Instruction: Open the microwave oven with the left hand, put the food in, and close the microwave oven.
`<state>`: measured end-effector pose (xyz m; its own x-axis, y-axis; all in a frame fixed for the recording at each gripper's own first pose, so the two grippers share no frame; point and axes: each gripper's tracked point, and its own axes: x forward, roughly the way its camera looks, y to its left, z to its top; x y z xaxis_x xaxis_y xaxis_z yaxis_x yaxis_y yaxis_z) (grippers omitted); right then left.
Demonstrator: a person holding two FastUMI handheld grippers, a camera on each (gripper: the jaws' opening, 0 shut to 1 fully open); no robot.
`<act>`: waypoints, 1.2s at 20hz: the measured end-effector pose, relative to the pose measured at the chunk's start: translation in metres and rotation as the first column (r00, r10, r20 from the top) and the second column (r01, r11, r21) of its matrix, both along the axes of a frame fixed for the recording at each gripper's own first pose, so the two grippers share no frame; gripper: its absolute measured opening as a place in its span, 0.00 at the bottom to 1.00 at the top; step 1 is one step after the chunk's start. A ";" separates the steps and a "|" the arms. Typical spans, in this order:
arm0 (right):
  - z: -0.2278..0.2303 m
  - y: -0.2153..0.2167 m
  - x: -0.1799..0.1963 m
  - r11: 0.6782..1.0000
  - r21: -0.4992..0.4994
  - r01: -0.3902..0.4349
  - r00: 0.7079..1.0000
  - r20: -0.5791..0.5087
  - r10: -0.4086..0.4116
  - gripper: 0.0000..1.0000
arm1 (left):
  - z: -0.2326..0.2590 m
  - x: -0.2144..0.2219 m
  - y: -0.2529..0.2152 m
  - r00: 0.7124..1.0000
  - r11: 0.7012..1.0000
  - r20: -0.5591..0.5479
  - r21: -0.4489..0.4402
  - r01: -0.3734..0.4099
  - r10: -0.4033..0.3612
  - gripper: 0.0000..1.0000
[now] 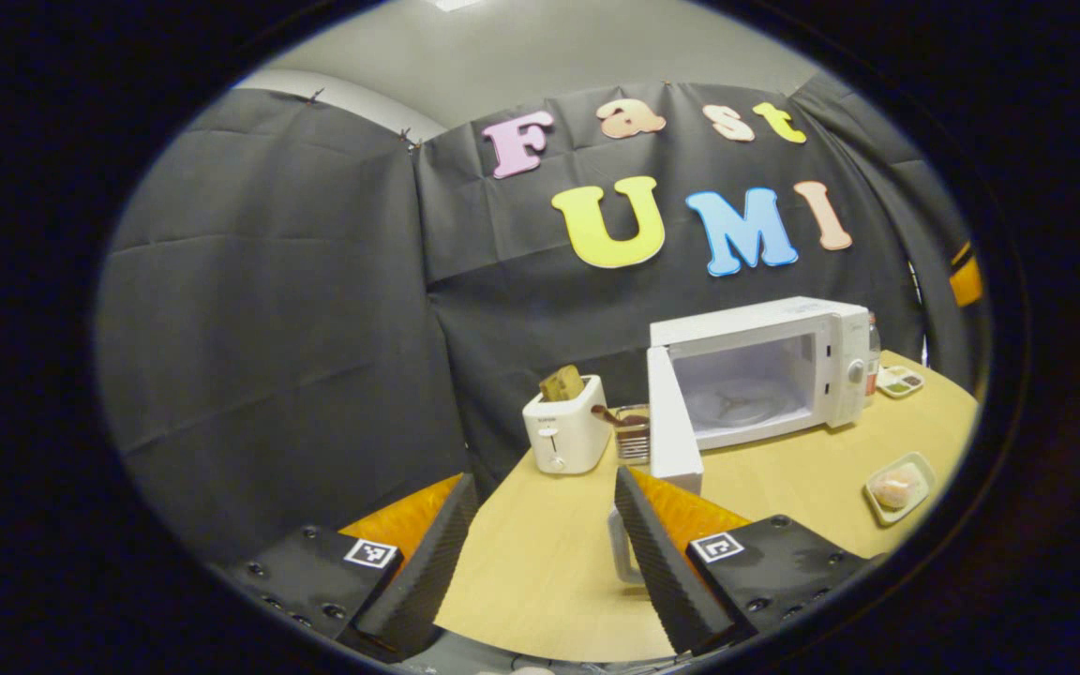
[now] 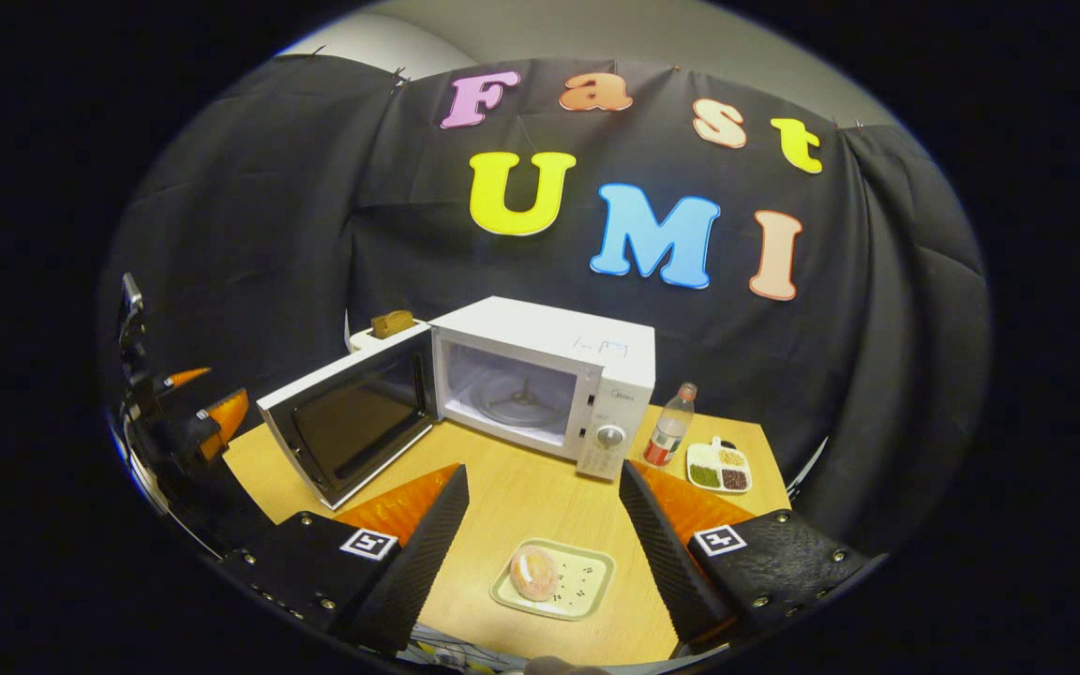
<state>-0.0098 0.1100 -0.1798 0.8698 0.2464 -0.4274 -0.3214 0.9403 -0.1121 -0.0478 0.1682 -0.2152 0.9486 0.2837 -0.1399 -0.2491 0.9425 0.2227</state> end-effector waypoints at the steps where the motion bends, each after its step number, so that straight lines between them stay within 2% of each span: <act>1: -0.011 -0.005 -0.003 1.000 -0.001 -0.006 1.000 -0.019 0.006 0.99 | 0.014 -0.002 -0.009 1.000 1.000 0.012 0.016 0.005 -0.005 0.97; 2: -0.022 -0.009 -0.006 1.000 -0.012 -0.012 0.999 -0.030 0.012 0.99 | 0.030 -0.002 -0.015 1.000 0.999 0.025 0.037 0.004 -0.005 1.00; 5: -0.061 -0.024 -0.013 0.997 -0.053 -0.052 0.997 -0.062 0.049 0.99 | 0.064 0.004 -0.041 0.998 0.999 0.052 0.035 0.024 -0.025 1.00; 6: -0.076 -0.029 -0.017 0.996 -0.061 -0.064 0.995 -0.081 0.059 0.99 | 0.071 0.004 -0.047 0.998 0.999 0.055 0.036 0.021 -0.023 0.97; 7: -0.089 -0.032 -0.018 0.996 -0.054 -0.074 0.993 -0.098 0.069 0.99 | 0.080 0.006 -0.056 0.998 0.999 0.059 0.043 0.025 -0.027 1.00; 12: -0.143 -0.037 -0.006 0.992 -0.050 -0.119 0.986 -0.126 0.112 0.99 | 0.121 0.013 -0.098 0.995 0.999 0.091 0.051 0.021 -0.025 1.00; 14: -0.164 -0.034 -0.001 0.991 -0.046 -0.126 0.981 -0.155 0.117 0.99 | 0.133 0.018 -0.114 0.994 0.999 0.102 0.034 0.042 -0.045 1.00; 16: -0.182 -0.030 0.006 0.989 -0.054 -0.136 0.977 -0.173 0.125 0.99 | 0.136 0.022 -0.123 0.992 0.998 0.108 0.011 0.058 -0.059 0.97; 22: -0.227 -0.022 0.025 0.985 -0.083 -0.151 0.957 -0.262 0.125 0.99 | 0.138 0.033 -0.138 0.992 0.996 0.092 -0.013 0.088 -0.087 1.00; 24: -0.238 -0.016 0.027 0.984 -0.078 -0.162 0.943 -0.304 0.131 0.99 | 0.138 0.038 -0.143 0.991 0.994 0.092 -0.029 0.105 -0.102 0.94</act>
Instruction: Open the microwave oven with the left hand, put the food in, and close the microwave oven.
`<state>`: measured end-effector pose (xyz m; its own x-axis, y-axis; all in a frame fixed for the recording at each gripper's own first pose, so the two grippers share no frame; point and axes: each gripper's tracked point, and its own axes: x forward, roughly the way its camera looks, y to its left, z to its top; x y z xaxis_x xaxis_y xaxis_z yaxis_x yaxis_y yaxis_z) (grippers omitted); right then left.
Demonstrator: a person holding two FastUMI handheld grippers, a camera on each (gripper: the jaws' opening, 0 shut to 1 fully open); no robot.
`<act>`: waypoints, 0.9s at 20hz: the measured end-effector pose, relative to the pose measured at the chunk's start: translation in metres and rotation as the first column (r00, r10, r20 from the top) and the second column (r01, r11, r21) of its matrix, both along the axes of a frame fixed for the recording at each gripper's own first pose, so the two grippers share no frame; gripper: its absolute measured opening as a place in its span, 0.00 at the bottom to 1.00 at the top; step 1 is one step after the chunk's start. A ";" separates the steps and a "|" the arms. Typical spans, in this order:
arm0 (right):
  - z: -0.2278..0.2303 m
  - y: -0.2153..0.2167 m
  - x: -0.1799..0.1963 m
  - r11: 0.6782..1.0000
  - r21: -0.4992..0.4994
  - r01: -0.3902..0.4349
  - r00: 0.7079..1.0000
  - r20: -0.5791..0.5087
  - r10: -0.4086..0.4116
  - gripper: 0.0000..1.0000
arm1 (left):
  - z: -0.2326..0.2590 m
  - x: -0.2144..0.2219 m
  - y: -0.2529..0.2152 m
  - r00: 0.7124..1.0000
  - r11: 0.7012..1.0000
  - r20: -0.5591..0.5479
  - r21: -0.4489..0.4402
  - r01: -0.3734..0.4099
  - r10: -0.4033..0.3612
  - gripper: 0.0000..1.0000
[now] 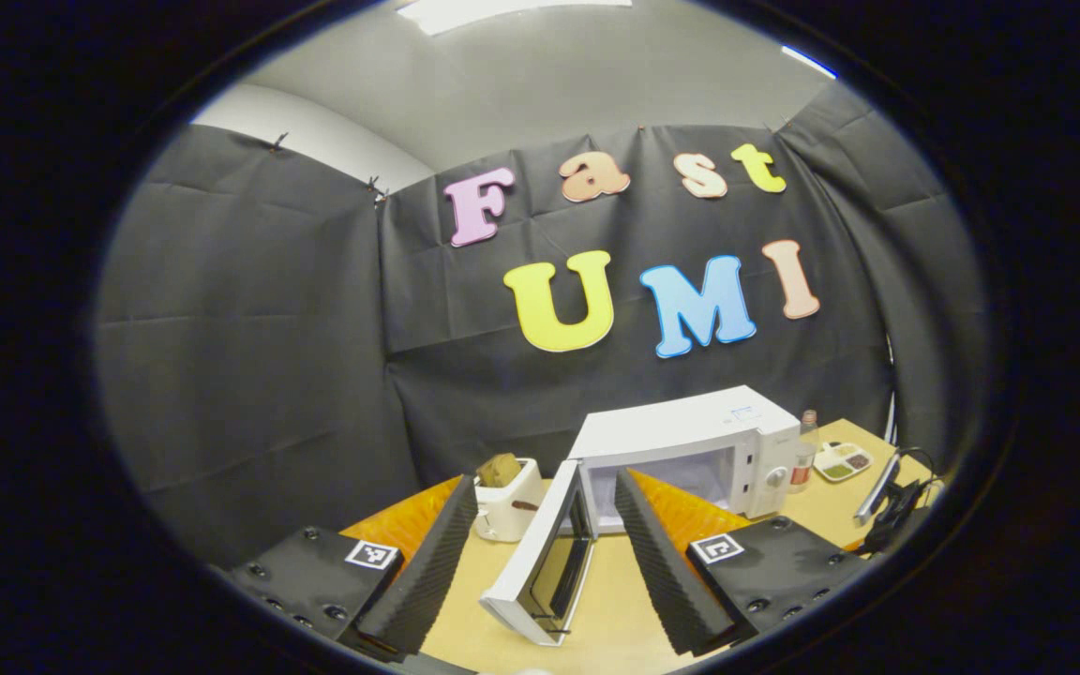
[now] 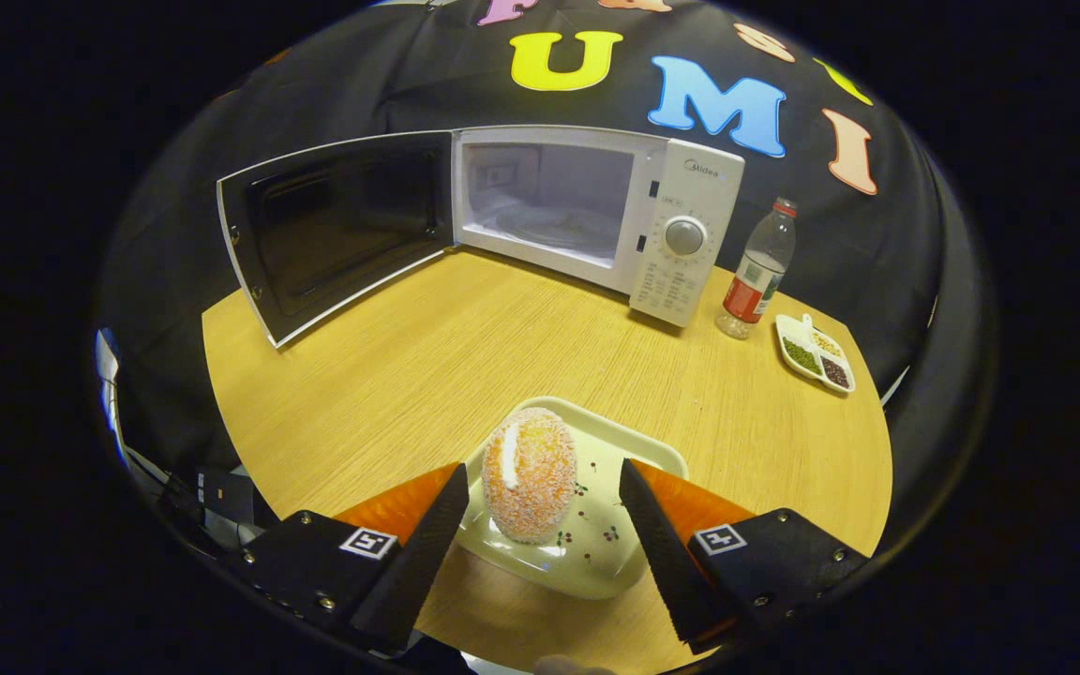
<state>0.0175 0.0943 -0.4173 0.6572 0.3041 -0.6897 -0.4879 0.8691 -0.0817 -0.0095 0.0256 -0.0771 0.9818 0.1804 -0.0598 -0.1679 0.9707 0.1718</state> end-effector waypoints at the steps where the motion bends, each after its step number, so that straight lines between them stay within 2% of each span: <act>1: -0.002 0.002 0.003 1.000 0.000 -0.002 1.000 -0.005 0.002 0.99 | -0.002 0.002 -0.001 1.000 1.000 0.004 -0.003 0.004 -0.004 0.94; 2: -0.005 0.003 0.006 1.000 -0.006 -0.003 1.000 -0.006 0.003 0.99 | -0.002 0.004 0.000 1.000 1.000 0.006 -0.003 0.003 -0.003 1.00; 5: -0.015 0.008 0.013 1.000 -0.018 -0.007 1.000 -0.028 0.007 0.99 | -0.007 0.010 -0.001 1.000 1.000 0.004 -0.030 0.009 -0.008 1.00; 6: -0.017 0.008 0.015 1.000 -0.018 -0.006 0.999 -0.031 0.005 0.99 | -0.009 0.011 -0.001 1.000 1.000 0.001 -0.030 0.007 -0.007 0.97; 7: -0.019 0.007 0.019 1.000 -0.018 0.001 0.999 -0.033 -0.001 0.99 | -0.010 0.012 0.003 1.000 1.000 -0.004 -0.025 0.007 -0.007 1.00; 10: -0.027 0.007 0.024 1.000 -0.017 0.007 0.998 -0.061 -0.008 0.99 | -0.008 0.013 0.004 1.000 1.000 -0.002 -0.015 0.010 -0.010 0.97; 15: -0.035 0.010 0.026 1.000 -0.014 -0.015 0.997 -0.081 0.014 0.99 | -0.010 0.018 0.004 1.000 0.999 0.002 -0.017 0.030 -0.030 1.00; 16: -0.038 0.010 0.026 1.000 -0.008 -0.011 0.996 -0.089 0.010 0.95 | -0.012 0.018 0.005 1.000 0.999 -0.001 -0.019 0.031 -0.031 1.00; 17: -0.031 0.009 0.024 1.000 -0.010 -0.017 0.995 -0.096 0.016 0.75 | -0.014 0.019 0.007 0.999 0.999 -0.004 -0.019 0.031 -0.031 1.00; 18: -0.034 0.010 0.026 1.000 -0.004 -0.019 0.994 -0.107 0.019 0.75 | -0.016 0.021 0.008 0.999 0.999 -0.008 -0.018 0.033 -0.033 1.00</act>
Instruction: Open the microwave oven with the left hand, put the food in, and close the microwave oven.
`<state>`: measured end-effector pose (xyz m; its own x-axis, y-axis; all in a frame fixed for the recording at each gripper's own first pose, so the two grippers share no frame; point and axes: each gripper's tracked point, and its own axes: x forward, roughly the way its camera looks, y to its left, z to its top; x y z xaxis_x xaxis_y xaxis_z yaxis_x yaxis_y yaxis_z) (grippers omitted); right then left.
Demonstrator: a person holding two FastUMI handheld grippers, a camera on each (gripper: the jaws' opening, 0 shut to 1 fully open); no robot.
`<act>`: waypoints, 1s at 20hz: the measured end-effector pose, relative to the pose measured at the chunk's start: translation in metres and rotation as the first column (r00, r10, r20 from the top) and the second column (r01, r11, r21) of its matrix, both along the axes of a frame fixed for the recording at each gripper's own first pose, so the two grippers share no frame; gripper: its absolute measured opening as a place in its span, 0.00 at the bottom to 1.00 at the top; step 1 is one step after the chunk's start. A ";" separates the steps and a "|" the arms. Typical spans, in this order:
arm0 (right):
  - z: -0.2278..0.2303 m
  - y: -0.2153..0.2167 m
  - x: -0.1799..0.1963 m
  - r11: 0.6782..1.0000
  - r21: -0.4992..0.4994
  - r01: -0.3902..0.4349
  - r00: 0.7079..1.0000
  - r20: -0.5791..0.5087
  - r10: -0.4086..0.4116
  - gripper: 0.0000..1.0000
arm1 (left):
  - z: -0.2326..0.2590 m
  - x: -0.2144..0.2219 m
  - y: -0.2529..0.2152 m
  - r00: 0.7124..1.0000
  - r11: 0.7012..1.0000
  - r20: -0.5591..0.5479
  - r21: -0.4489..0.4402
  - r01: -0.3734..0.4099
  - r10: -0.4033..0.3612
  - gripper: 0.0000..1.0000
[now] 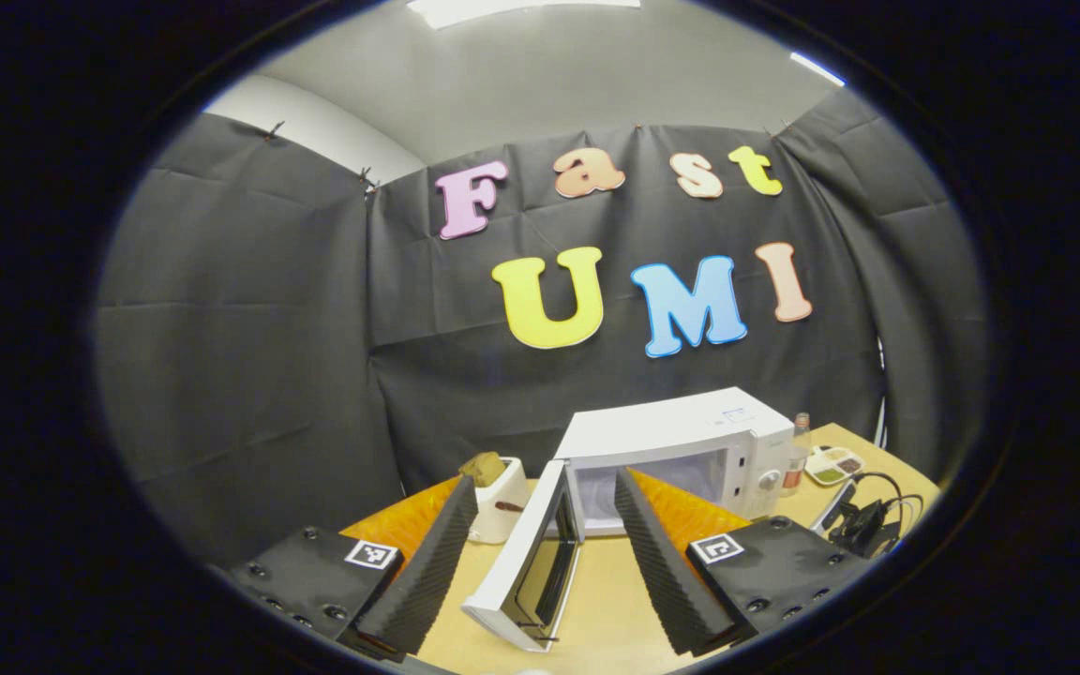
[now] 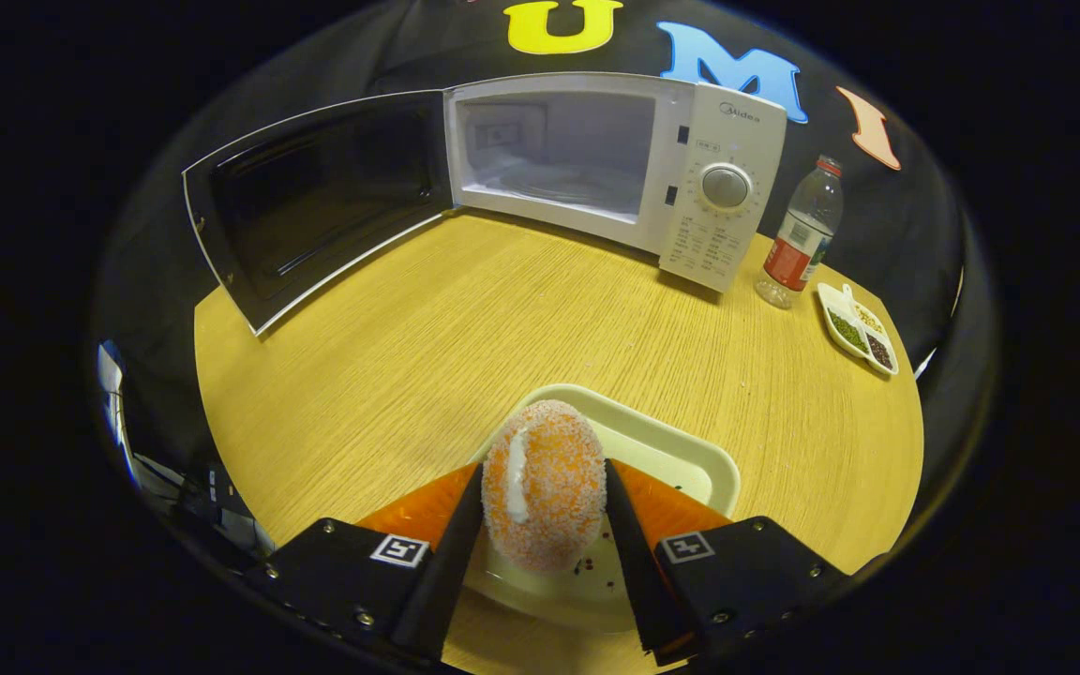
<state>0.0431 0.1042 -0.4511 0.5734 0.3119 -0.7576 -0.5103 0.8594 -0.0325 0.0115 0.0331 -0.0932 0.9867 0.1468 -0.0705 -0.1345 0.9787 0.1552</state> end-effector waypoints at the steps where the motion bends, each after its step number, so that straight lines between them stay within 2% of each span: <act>1: 0.000 -0.003 0.002 1.000 -0.008 0.008 1.000 -0.010 -0.008 0.65 | -0.002 0.001 0.001 1.000 1.000 -0.004 0.000 0.000 0.000 1.00; 2: 0.002 -0.004 0.000 1.000 -0.001 0.003 0.999 -0.033 -0.003 0.58 | -0.004 0.003 0.002 1.000 1.000 -0.009 0.001 0.000 0.000 1.00; 3: 0.013 -0.004 0.005 0.999 0.024 0.023 0.999 -0.026 -0.022 0.58 | -0.005 0.005 0.004 1.000 1.000 -0.011 -0.001 0.002 -0.002 1.00; 4: 0.016 -0.004 0.009 0.999 0.039 0.033 0.999 -0.034 -0.032 0.45 | -0.006 0.005 0.005 1.000 1.000 -0.011 -0.006 0.002 -0.002 1.00; 8: 0.056 0.015 0.025 0.975 0.196 0.107 0.993 -0.073 -0.094 0.45 | -0.009 0.013 0.016 1.000 1.000 -0.008 -0.011 0.002 -0.002 1.00; 10: 0.080 0.036 0.035 0.939 0.311 0.149 0.987 -0.107 -0.122 0.45 | -0.010 0.016 0.021 1.000 1.000 -0.010 -0.010 0.003 -0.003 1.00; 13: 0.119 0.069 0.063 0.861 0.479 0.171 0.985 -0.100 -0.140 0.45 | -0.010 0.023 0.028 1.000 1.000 -0.009 -0.001 0.013 -0.013 1.00; 17: 0.141 0.091 0.099 0.795 0.561 0.233 0.972 -0.115 -0.204 0.45 | -0.018 0.032 0.041 0.999 1.000 -0.030 0.008 0.015 -0.015 1.00; 20: 0.147 0.100 0.131 0.757 0.583 0.295 0.951 -0.103 -0.292 0.45 | -0.019 0.036 0.049 0.999 0.999 -0.031 0.023 0.023 -0.022 1.00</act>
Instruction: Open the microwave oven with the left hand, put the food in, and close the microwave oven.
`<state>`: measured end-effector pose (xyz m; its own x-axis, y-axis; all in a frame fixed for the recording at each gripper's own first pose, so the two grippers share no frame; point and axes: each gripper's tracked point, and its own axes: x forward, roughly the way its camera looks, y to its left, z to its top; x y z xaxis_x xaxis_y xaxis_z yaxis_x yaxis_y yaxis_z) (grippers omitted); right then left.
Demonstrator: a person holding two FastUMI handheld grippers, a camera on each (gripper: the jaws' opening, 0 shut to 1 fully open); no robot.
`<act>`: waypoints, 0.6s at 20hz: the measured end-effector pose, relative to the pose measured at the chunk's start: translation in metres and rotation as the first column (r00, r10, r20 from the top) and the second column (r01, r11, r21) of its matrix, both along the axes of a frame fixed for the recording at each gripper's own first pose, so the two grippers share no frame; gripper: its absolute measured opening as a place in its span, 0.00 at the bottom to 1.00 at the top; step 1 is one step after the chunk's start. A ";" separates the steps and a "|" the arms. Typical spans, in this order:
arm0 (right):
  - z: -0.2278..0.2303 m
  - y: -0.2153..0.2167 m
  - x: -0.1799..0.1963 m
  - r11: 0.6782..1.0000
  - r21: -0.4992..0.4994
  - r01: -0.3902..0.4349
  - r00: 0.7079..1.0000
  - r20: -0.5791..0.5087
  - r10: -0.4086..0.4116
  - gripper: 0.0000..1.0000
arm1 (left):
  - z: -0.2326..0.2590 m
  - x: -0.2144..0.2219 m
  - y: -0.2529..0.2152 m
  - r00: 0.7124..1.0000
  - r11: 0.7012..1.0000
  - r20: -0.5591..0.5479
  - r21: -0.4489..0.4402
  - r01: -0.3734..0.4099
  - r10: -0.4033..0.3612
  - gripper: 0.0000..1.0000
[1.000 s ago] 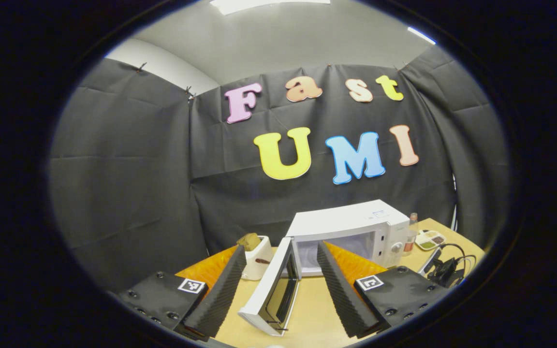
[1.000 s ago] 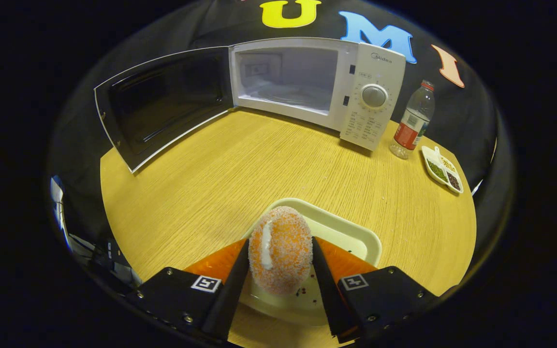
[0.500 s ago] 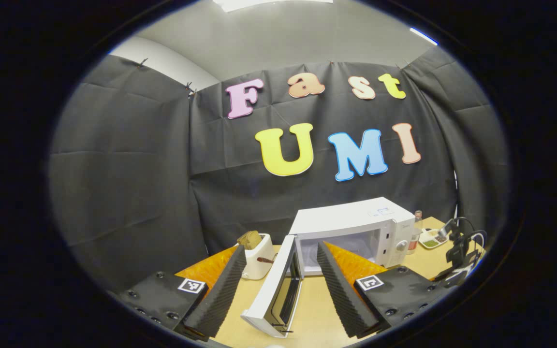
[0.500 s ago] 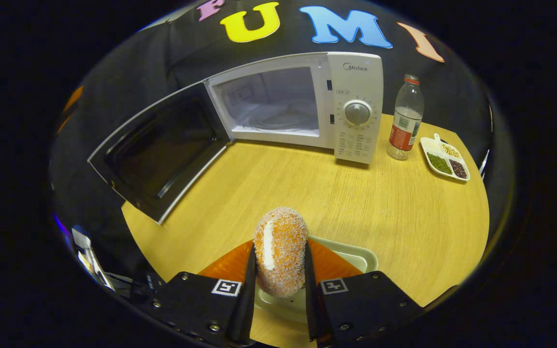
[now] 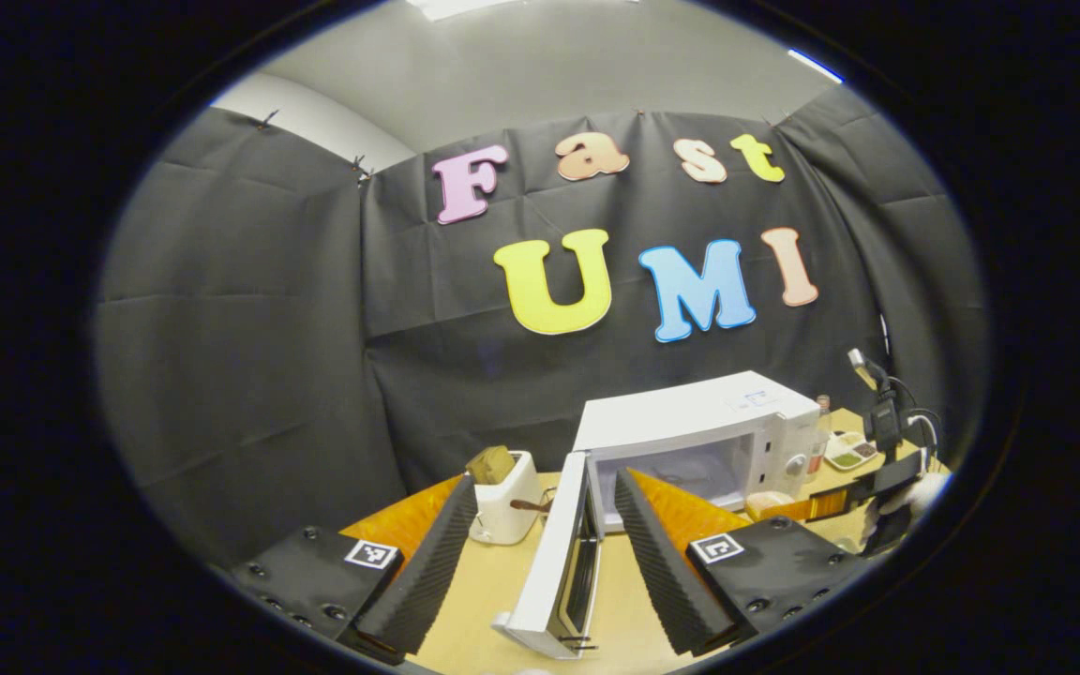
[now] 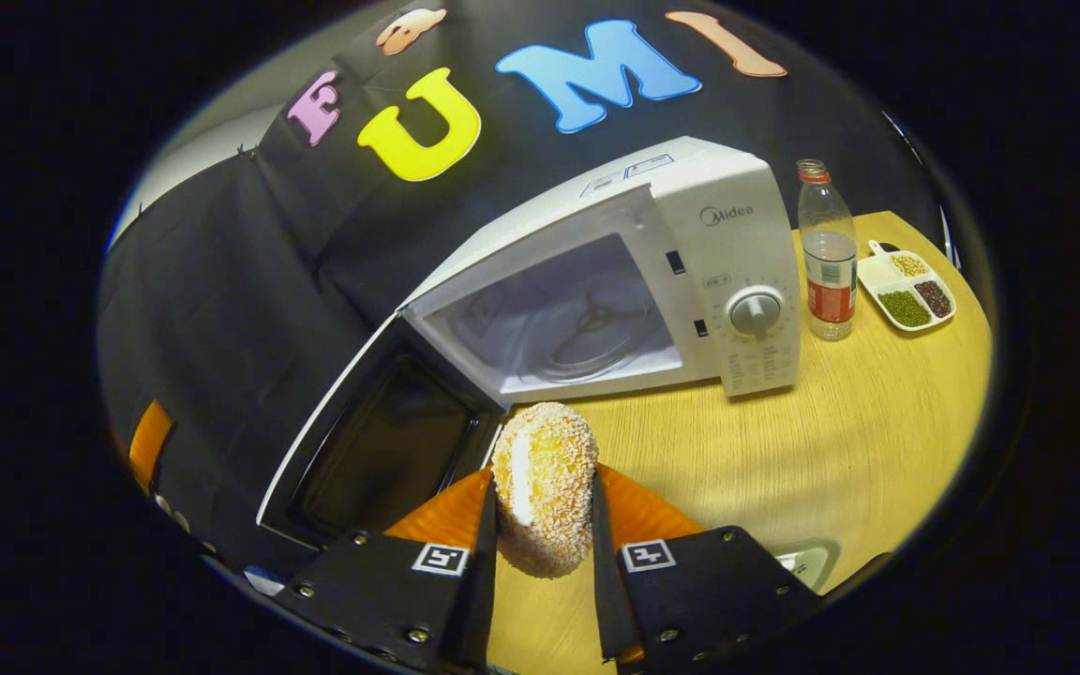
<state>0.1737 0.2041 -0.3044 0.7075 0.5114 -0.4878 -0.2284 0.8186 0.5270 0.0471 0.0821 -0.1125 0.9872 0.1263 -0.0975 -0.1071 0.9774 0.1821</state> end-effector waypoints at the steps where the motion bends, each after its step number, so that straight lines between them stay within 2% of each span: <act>1: 0.002 0.006 0.013 1.000 0.008 0.029 0.999 0.022 -0.030 0.44 | -0.002 0.004 0.003 1.000 1.000 -0.002 0.011 0.003 -0.003 1.00; 7: -0.012 0.045 0.079 0.992 -0.028 0.127 0.989 0.077 -0.124 0.44 | -0.012 0.028 0.005 0.999 0.999 -0.009 0.020 0.051 -0.051 1.00; 12: -0.020 0.073 0.129 0.967 -0.014 0.253 0.961 0.120 -0.250 0.44 | -0.032 0.040 0.014 0.997 0.997 -0.029 0.028 0.079 -0.078 1.00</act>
